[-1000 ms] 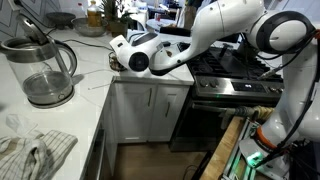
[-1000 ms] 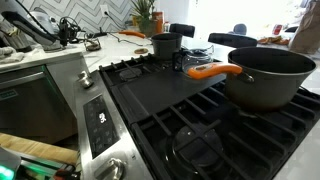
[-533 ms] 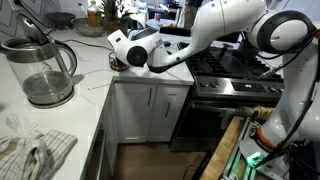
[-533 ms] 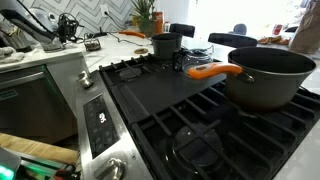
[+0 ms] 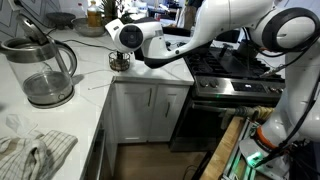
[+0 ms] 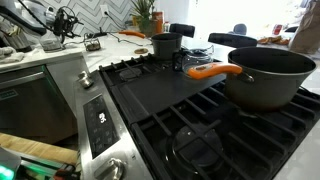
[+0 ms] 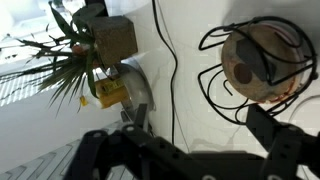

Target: Slide the coaster on the left to the edge of the kitchen counter, pick up the coaster at the edge of the kitchen counter and put it in the coaster holder

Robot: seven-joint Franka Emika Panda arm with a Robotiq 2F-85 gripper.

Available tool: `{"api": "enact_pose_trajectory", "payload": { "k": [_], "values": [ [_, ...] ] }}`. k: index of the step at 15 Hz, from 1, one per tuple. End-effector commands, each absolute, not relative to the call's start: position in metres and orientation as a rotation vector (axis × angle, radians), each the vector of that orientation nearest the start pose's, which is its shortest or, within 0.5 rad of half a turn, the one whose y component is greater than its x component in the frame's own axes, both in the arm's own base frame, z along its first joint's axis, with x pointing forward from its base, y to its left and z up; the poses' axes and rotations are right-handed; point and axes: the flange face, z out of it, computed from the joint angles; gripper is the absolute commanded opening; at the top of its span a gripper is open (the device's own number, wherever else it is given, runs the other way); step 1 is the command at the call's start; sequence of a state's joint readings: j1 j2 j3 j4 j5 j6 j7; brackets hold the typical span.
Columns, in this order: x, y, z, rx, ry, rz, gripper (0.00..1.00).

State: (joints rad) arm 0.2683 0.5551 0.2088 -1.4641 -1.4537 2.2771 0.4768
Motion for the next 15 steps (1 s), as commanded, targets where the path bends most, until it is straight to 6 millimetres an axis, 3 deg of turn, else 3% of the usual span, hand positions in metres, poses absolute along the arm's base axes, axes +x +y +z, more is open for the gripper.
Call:
{"api": "enact_pose_trajectory", "payload": {
  "k": [1,4,7,11,14,15],
  "values": [
    [0.665,0.29,0.458,2.117,0.857,0.67,1.0],
    [0.661,0.283,0.496,2.278,0.876,0.59,1.0],
    [0.659,0.257,0.515,2.454,0.792,0.522,1.0],
    [0.652,0.204,0.514,2.641,0.562,0.411,1.0],
    [0.64,0.165,0.503,2.75,0.369,0.372,1.0],
    [0.661,0.186,0.511,2.676,0.477,0.402,1.0]
  ]
}}
